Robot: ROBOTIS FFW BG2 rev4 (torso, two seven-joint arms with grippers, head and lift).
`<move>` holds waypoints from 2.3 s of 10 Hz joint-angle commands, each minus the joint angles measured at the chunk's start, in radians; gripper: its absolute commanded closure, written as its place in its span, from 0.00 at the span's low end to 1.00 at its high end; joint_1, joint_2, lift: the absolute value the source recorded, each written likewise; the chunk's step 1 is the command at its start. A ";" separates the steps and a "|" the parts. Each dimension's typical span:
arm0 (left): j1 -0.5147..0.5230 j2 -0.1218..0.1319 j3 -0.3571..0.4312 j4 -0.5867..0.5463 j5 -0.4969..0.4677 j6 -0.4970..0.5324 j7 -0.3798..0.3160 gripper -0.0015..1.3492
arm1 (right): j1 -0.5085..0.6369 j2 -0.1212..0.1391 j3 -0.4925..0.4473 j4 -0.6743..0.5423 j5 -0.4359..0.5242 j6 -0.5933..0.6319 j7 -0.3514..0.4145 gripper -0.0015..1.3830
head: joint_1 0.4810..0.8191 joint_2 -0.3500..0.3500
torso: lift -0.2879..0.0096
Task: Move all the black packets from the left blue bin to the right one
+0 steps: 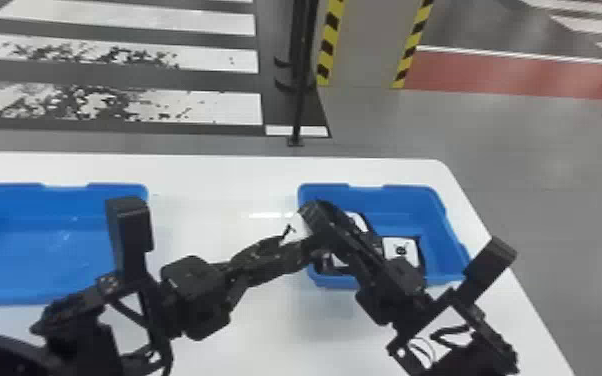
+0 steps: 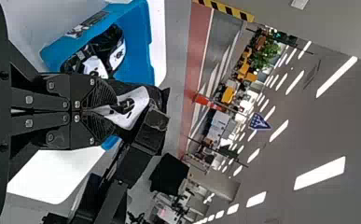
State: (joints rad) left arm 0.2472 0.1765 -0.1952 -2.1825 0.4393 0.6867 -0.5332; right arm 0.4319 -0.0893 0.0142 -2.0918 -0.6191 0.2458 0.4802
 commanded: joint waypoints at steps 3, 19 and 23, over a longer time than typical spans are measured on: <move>0.067 -0.028 0.074 0.004 0.051 -0.027 0.010 0.28 | -0.002 0.000 -0.008 0.002 -0.027 0.000 0.000 0.92 | 0.63 0.30 | 0.50; 0.410 -0.114 0.399 -0.106 0.153 -0.292 -0.013 0.10 | -0.123 -0.035 -0.238 0.223 0.117 -0.015 -0.107 0.09 | 0.63 0.27 | 0.50; 0.533 -0.141 0.452 -0.111 0.051 -0.434 0.001 0.10 | 0.221 0.042 -0.226 -0.121 0.344 -0.145 -0.144 0.09 | 0.63 0.33 | 0.50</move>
State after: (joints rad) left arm 0.7642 0.0445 0.2431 -2.2938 0.5248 0.2819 -0.5330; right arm 0.6115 -0.0549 -0.2164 -2.1785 -0.2922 0.1170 0.3356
